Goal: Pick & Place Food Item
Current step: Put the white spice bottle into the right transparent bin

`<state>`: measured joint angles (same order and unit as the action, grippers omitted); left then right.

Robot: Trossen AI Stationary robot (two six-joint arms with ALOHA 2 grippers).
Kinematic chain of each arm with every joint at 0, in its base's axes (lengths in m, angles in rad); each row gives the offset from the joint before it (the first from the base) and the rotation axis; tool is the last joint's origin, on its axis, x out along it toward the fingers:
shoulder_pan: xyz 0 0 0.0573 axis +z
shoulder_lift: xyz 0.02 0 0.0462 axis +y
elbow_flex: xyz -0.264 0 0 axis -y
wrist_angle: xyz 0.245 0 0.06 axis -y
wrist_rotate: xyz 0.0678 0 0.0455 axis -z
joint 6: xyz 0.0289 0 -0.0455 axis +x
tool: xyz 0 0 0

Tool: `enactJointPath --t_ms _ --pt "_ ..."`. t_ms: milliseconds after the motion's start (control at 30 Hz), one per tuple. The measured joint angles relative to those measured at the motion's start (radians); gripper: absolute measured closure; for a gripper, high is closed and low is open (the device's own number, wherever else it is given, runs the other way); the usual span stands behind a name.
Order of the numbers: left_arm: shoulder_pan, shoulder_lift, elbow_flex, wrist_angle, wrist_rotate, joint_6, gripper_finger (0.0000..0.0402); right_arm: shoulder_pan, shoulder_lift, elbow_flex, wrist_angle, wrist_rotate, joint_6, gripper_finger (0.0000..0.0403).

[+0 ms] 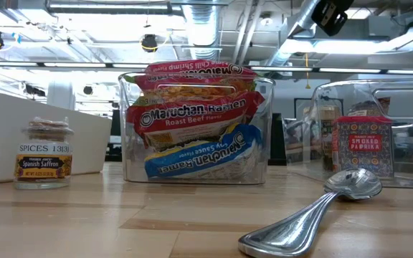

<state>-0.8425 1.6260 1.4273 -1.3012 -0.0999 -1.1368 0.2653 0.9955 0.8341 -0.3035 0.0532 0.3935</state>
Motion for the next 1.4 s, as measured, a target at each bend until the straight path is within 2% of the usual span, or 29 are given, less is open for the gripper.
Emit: enactJointPath --t_ms 133,433,600,767,1000,1133,1400 --pt "0.014 0.0 0.0 0.0 0.027 -0.001 0.0335 0.0 0.0 0.0 0.0 0.0 0.0 0.0403" --pt "0.031 0.0 0.0 -0.059 0.022 -0.004 0.0173 0.0 0.0 0.0 0.0 0.0 0.0 0.0403" --pt "0.025 0.0 0.0 -0.06 0.017 -0.004 0.012 0.0 0.0 0.0 0.0 0.0 0.0 0.0403" --pt "0.011 0.0 0.0 -0.06 -0.003 0.003 0.0104 0.0 0.0 0.0 0.0 0.0 0.0 0.0403" --pt "-0.052 0.0 0.0 -0.06 -0.133 -0.029 0.0105 0.0 0.0 0.0 0.0 0.0 0.0 0.0403" --pt "-0.076 -0.001 -0.014 -0.035 -0.138 -0.078 0.0105 0.0 0.0 0.0 0.0 0.0 0.0 0.0403" --pt "-0.152 -0.007 -0.129 0.058 -0.149 -0.184 0.0105 0.0 0.0 0.0 -0.001 0.0 0.0 0.0403"
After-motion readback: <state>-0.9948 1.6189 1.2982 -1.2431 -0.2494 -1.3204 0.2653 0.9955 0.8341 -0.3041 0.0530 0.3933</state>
